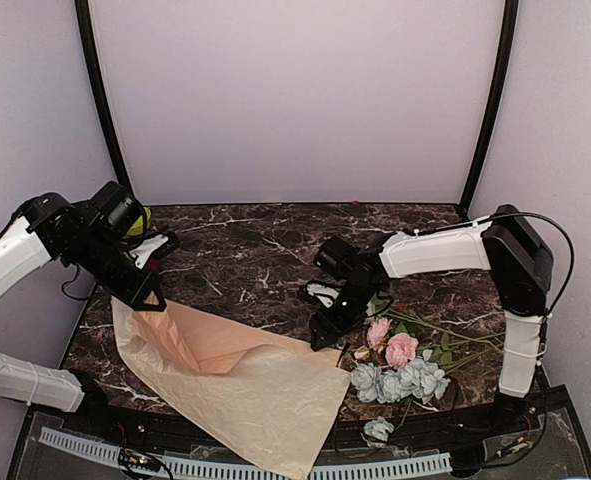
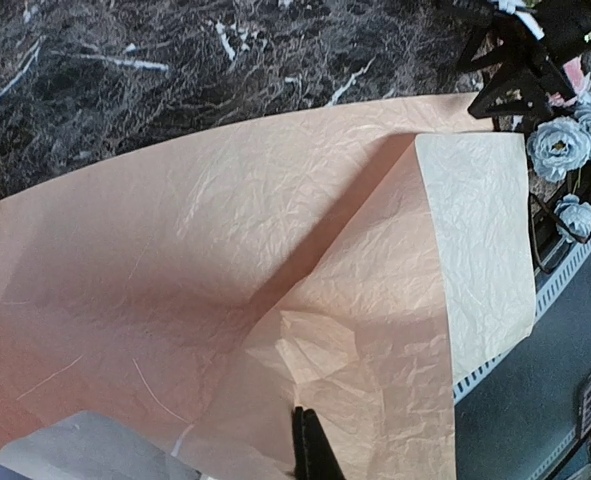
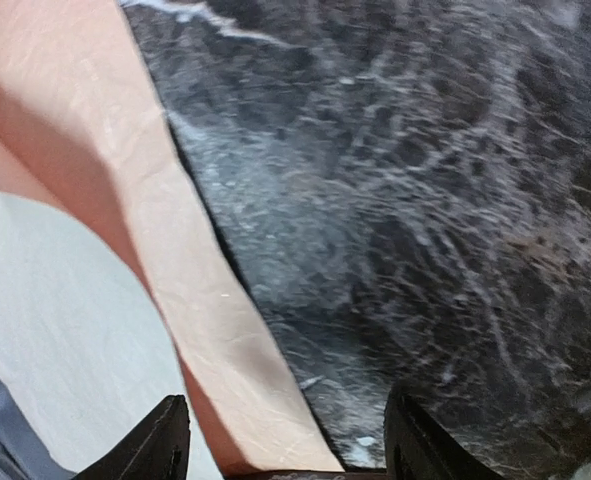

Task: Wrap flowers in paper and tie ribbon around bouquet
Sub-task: Flatten the folded wrapping paper at the center of the board.

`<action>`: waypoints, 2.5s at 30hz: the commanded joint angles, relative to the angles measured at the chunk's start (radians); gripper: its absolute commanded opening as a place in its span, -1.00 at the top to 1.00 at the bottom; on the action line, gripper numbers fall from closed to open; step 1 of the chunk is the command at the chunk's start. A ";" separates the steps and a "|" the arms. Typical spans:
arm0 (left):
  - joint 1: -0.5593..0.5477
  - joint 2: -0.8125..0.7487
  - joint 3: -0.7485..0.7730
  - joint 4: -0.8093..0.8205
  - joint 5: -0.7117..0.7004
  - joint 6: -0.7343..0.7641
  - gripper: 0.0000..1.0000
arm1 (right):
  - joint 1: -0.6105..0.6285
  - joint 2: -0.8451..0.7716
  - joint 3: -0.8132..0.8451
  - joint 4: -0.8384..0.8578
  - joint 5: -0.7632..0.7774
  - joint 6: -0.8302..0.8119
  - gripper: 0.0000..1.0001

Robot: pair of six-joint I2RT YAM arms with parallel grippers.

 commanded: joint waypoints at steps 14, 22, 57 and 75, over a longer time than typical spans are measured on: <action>0.003 0.334 0.302 0.250 0.109 0.317 1.00 | -0.010 -0.039 -0.172 0.320 -0.413 0.033 -0.12; -0.110 0.745 0.852 0.239 0.245 0.472 1.00 | -0.148 -0.353 -0.296 0.250 -0.198 0.088 -0.17; 0.555 0.272 -0.004 0.432 0.535 0.433 1.00 | -0.247 -0.507 -0.083 0.443 0.081 -0.055 -0.35; 0.580 0.234 -0.064 0.428 0.407 0.448 1.00 | -0.217 0.002 0.292 0.281 -0.077 -0.357 -0.49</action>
